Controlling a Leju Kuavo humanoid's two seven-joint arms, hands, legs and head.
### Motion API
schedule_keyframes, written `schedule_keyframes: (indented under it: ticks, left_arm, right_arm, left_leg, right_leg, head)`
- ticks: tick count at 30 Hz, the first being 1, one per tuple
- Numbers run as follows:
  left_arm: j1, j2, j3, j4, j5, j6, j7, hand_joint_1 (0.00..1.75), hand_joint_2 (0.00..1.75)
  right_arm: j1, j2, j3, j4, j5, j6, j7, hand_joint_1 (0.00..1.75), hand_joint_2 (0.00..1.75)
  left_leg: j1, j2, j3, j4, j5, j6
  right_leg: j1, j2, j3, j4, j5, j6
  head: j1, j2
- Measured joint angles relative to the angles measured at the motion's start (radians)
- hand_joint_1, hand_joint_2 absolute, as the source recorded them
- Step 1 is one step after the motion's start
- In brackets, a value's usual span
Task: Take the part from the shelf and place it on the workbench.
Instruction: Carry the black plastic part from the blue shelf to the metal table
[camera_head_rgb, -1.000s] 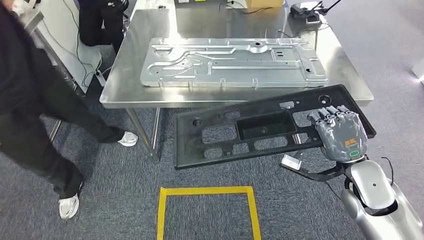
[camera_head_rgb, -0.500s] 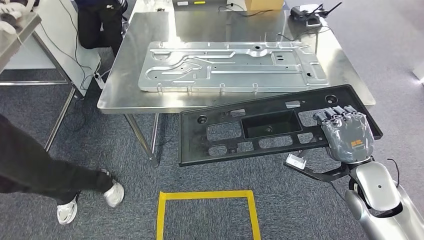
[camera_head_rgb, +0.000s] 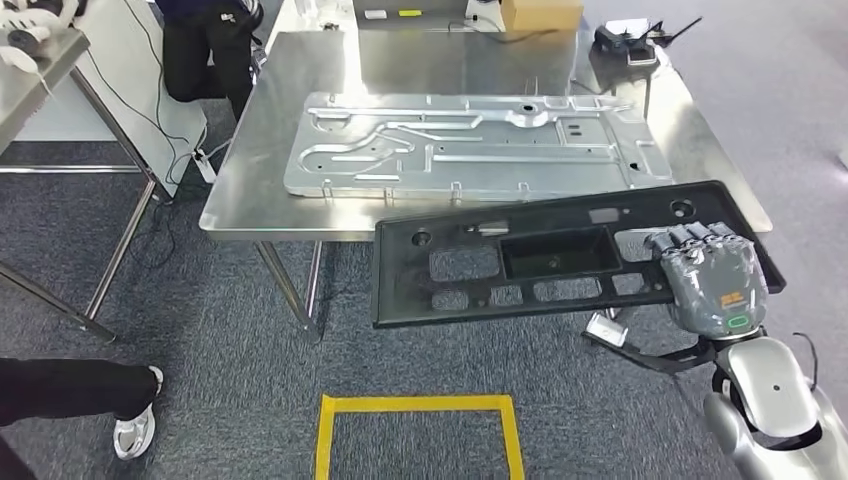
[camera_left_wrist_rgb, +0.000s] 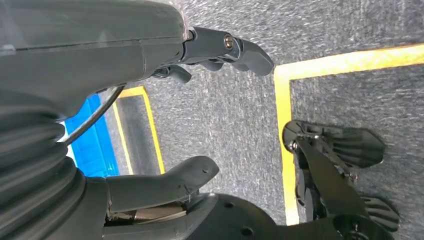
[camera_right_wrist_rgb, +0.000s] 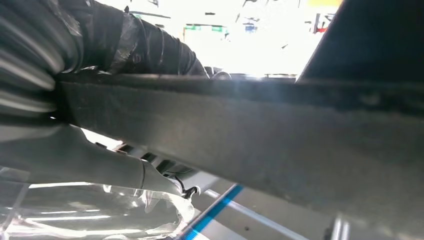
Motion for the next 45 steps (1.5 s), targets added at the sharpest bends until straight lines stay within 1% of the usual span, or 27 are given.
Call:
schedule_keyframes:
  ticks: [2, 4, 5, 7, 8, 9, 10, 12, 14, 16, 19, 21, 23, 24, 25, 27, 29, 33, 35, 36, 38, 39, 40, 41, 43, 44, 45]
  left_arm:
    - [-0.001, 0.0, -0.001, 0.0, 0.001, 0.0, 0.0, 0.0, 1.75]
    - [-0.002, 0.0, -0.002, 0.0, 0.002, 0.0, -0.001, 0.0, 1.75]
    - [-0.003, 0.0, -0.003, 0.0, 0.002, 0.0, -0.001, 0.0, 1.75]
    - [-0.004, 0.0, -0.005, 0.0, 0.002, 0.0, -0.003, 0.0, 1.75]
    - [-0.003, 0.0, -0.005, 0.0, 0.002, 0.0, -0.003, 0.0, 1.75]
    - [-0.002, 0.0, -0.006, 0.0, 0.002, 0.0, -0.004, 0.0, 1.75]
    - [-0.001, 0.0, -0.006, 0.0, 0.001, 0.0, -0.004, 0.0, 1.75]
    - [0.001, 0.001, -0.006, 0.0, 0.0, 0.0, -0.004, 0.0, 1.75]
    - [-0.001, 0.003, -0.007, 0.001, -0.001, 0.0, -0.005, 0.0, 1.75]
    - [-0.003, 0.005, -0.007, 0.002, -0.001, 0.0, -0.006, 0.0, 1.75]
    - [-0.003, 0.003, -0.008, 0.002, -0.001, 0.0, -0.007, 0.0, 1.75]
    - [-0.002, 0.001, -0.009, 0.002, -0.001, 0.002, -0.007, 0.0, 1.75]
    - [-0.001, 0.0, -0.01, 0.002, 0.0, 0.004, -0.007, 0.0, 1.75]
    - [0.0, 0.0, -0.01, 0.002, 0.0, 0.004, -0.007, 0.0, 1.75]
    - [0.002, 0.0, -0.011, 0.002, 0.0, 0.005, -0.007, 0.0, 1.75]
    - [0.003, -0.003, -0.013, 0.002, 0.001, 0.004, -0.007, 0.0, 1.75]
    - [0.002, -0.005, -0.014, 0.002, 0.003, 0.004, -0.007, 0.0, 1.75]
    - [-0.001, -0.004, -0.015, 0.002, 0.008, 0.005, -0.007, 0.0, 1.75]
    - [-0.003, -0.005, -0.015, 0.002, 0.008, 0.005, -0.007, 0.0, 1.75]
    - [-0.003, -0.005, -0.015, 0.002, 0.008, 0.005, -0.007, 0.0, 1.75]
    - [-0.004, -0.005, -0.015, 0.002, 0.008, 0.005, -0.007, 0.0, 1.75]
    - [-0.002, -0.005, -0.015, 0.002, 0.008, 0.005, -0.007, 0.0, 1.75]
    - [0.0, -0.005, -0.015, 0.002, 0.008, 0.005, -0.007, 0.0, 1.75]
    - [0.001, -0.005, -0.016, 0.002, 0.008, 0.005, -0.007, 0.0, 1.75]
    - [0.003, -0.003, -0.016, 0.002, 0.009, 0.005, -0.007, 0.0, 1.75]
    - [0.003, -0.001, -0.016, 0.003, 0.01, 0.004, -0.007, 0.0, 1.75]
    - [0.002, 0.0, -0.016, 0.003, 0.012, 0.004, -0.007, 0.0, 1.75]
  right_arm:
    - [0.006, -0.001, -0.008, -0.003, 0.0, -0.002, 0.002, 1.75, 1.75]
    - [0.01, -0.002, -0.015, -0.006, 0.0, -0.002, 0.003, 1.75, 1.75]
    - [0.012, -0.003, -0.018, -0.008, 0.0, -0.003, 0.003, 1.75, 1.75]
    - [0.015, -0.003, -0.021, -0.01, 0.0, -0.003, 0.003, 1.75, 1.75]
    - [0.017, -0.003, -0.023, -0.01, 0.0, -0.003, 0.002, 1.75, 1.75]
    - [0.021, -0.003, -0.025, -0.01, 0.0, -0.003, 0.002, 1.75, 1.75]
    - [0.023, -0.003, -0.027, -0.011, 0.0, -0.003, 0.002, 1.75, 1.75]
    - [0.027, -0.003, -0.031, -0.012, 0.0, -0.003, 0.002, 1.75, 1.75]
    - [0.028, -0.003, -0.036, -0.014, 0.0, -0.006, 0.002, 1.75, 1.75]
    - [0.03, -0.003, -0.042, -0.016, 0.0, -0.009, 0.001, 1.75, 1.75]
    - [0.046, -0.006, -0.059, -0.028, 0.0, -0.016, 0.0, 1.75, 1.75]
    - [0.067, -0.01, -0.076, -0.042, -0.001, -0.028, 0.002, 1.75, 1.75]
    - [0.092, -0.011, -0.091, -0.052, -0.002, -0.036, 0.005, 1.75, 1.75]
    - [0.104, -0.011, -0.096, -0.056, -0.002, -0.037, 0.005, 1.75, 1.75]
    - [0.115, -0.012, -0.1, -0.058, -0.002, -0.037, 0.005, 1.75, 1.75]
    - [0.128, -0.013, -0.104, -0.064, -0.002, -0.037, 0.004, 1.75, 1.75]
    - [0.132, -0.013, -0.108, -0.069, -0.002, -0.036, 0.003, 1.75, 1.75]
    - [0.136, -0.012, -0.113, -0.073, 0.0, -0.035, -0.005, 1.75, 1.75]
    - [0.135, -0.012, -0.114, -0.074, 0.0, -0.035, -0.008, 1.75, 1.75]
    - [0.135, -0.012, -0.115, -0.074, 0.0, -0.035, -0.007, 1.75, 1.75]
    - [0.134, -0.012, -0.116, -0.075, 0.0, -0.035, -0.007, 1.75, 1.75]
    - [0.135, -0.011, -0.116, -0.075, 0.0, -0.034, -0.007, 1.75, 1.75]
    - [0.135, -0.011, -0.116, -0.075, 0.0, -0.034, -0.008, 1.75, 1.75]
    - [0.136, -0.01, -0.116, -0.075, 0.0, -0.034, -0.008, 1.75, 1.75]
    - [0.135, -0.009, -0.116, -0.074, 0.0, -0.034, -0.008, 1.75, 1.75]
    - [0.132, -0.009, -0.117, -0.074, 0.0, -0.033, -0.009, 1.75, 1.75]
    - [0.13, -0.007, -0.117, -0.074, 0.0, -0.032, -0.01, 1.75, 1.75]
  left_leg:
    - [0.0, 0.001, 0.004, -0.003, -0.006, -0.01]
    - [0.001, 0.005, -0.009, 0.036, -0.03, -0.022]
    - [0.002, 0.006, -0.033, 0.086, -0.053, -0.028]
    - [0.006, 0.007, -0.111, 0.223, -0.104, -0.034]
    - [0.007, 0.007, -0.146, 0.275, -0.113, -0.036]
    - [0.007, 0.007, -0.166, 0.293, -0.102, -0.036]
    - [0.007, 0.007, -0.166, 0.27, -0.069, -0.034]
    - [0.005, 0.007, -0.121, 0.14, 0.024, -0.023]
    - [0.0, 0.008, -0.077, 0.035, 0.066, -0.011]
    - [-0.005, 0.008, -0.065, 0.01, 0.059, -0.004]
    - [0.004, 0.007, -0.048, -0.012, 0.059, 0.009]
    - [0.007, 0.007, -0.033, -0.022, 0.055, 0.019]
    - [0.007, 0.006, -0.022, -0.022, 0.044, 0.023]
    - [0.007, 0.006, -0.015, -0.021, 0.038, 0.023]
    - [0.007, 0.006, -0.007, -0.02, 0.03, 0.022]
    - [0.008, 0.005, 0.013, -0.017, 0.012, 0.015]
    - [0.005, 0.005, 0.023, -0.011, -0.007, 0.003]
    - [0.003, 0.007, 0.034, -0.011, -0.029, -0.019]
    - [0.004, 0.008, 0.02, 0.034, -0.054, -0.029]
    - [0.006, 0.008, -0.008, 0.088, -0.077, -0.033]
    - [0.007, 0.008, -0.094, 0.226, -0.122, -0.037]
    - [0.007, 0.008, -0.132, 0.274, -0.127, -0.037]
    - [0.007, 0.008, -0.154, 0.288, -0.109, -0.034]
    - [0.005, 0.008, -0.158, 0.263, -0.071, -0.029]
    - [0.0, 0.007, -0.123, 0.139, 0.027, -0.009]
    - [-0.005, 0.008, -0.101, 0.081, 0.057, 0.001]
    - [-0.008, 0.008, -0.086, 0.043, 0.069, 0.01]
  right_leg:
    - [-0.002, 0.002, 0.004, -0.007, -0.004, -0.008]
    - [-0.008, 0.002, 0.014, -0.013, -0.009, -0.02]
    - [-0.01, 0.001, 0.021, -0.016, -0.013, -0.025]
    - [-0.008, 0.0, 0.03, -0.016, -0.022, -0.031]
    - [-0.008, 0.0, 0.036, -0.016, -0.027, -0.032]
    - [-0.007, 0.0, 0.044, -0.016, -0.033, -0.032]
    - [-0.007, 0.001, 0.053, -0.016, -0.039, -0.031]
    - [-0.006, 0.001, 0.073, -0.016, -0.053, -0.028]
    - [-0.004, 0.002, 0.084, -0.017, -0.064, -0.02]
    - [-0.003, 0.002, 0.086, -0.021, -0.068, -0.009]
    - [-0.002, 0.0, 0.087, -0.007, -0.083, 0.006]
    - [-0.003, 0.001, 0.04, 0.09, -0.127, 0.013]
    - [-0.005, 0.001, -0.044, 0.221, -0.17, 0.019]
    - [-0.006, 0.001, -0.074, 0.253, -0.166, 0.021]
    - [-0.008, 0.001, -0.085, 0.249, -0.141, 0.023]
    - [-0.013, 0.0, -0.054, 0.137, -0.048, 0.024]
    - [-0.012, -0.001, -0.01, 0.029, 0.002, 0.019]
    - [-0.009, 0.003, 0.009, 0.001, -0.014, -0.009]
    - [-0.011, 0.003, 0.021, -0.003, -0.022, -0.024]
    - [-0.01, 0.001, 0.027, -0.004, -0.026, -0.03]
    - [-0.007, 0.0, 0.038, -0.004, -0.037, -0.037]
    - [-0.005, 0.0, 0.044, -0.004, -0.043, -0.039]
    - [-0.003, 0.001, 0.053, -0.004, -0.05, -0.039]
    - [0.0, 0.002, 0.064, -0.004, -0.058, -0.04]
    - [0.005, 0.003, 0.086, -0.005, -0.074, -0.039]
    - [0.007, 0.004, 0.094, -0.006, -0.081, -0.037]
    - [0.007, 0.004, 0.098, -0.008, -0.086, -0.033]
  head:
    - [0.0, 0.0]
    - [0.0, 0.0]
    - [-0.001, 0.0]
    - [-0.001, 0.0]
    - [-0.001, 0.0]
    - [-0.001, 0.0]
    - [-0.001, 0.0]
    - [-0.001, 0.0]
    - [-0.001, 0.0]
    - [-0.001, 0.0]
    - [0.0, 0.0]
    - [0.001, 0.0]
    - [0.002, 0.0]
    - [0.002, 0.0]
    - [0.002, 0.0]
    - [0.002, 0.0]
    - [0.002, 0.0]
    - [0.001, 0.0]
    - [0.0, 0.0]
    - [0.0, 0.0]
    - [-0.001, 0.0]
    - [-0.001, 0.0]
    - [0.0, 0.0]
    - [-0.001, 0.0]
    - [0.0, 0.0]
    - [0.0, 0.0]
    - [0.001, 0.0]
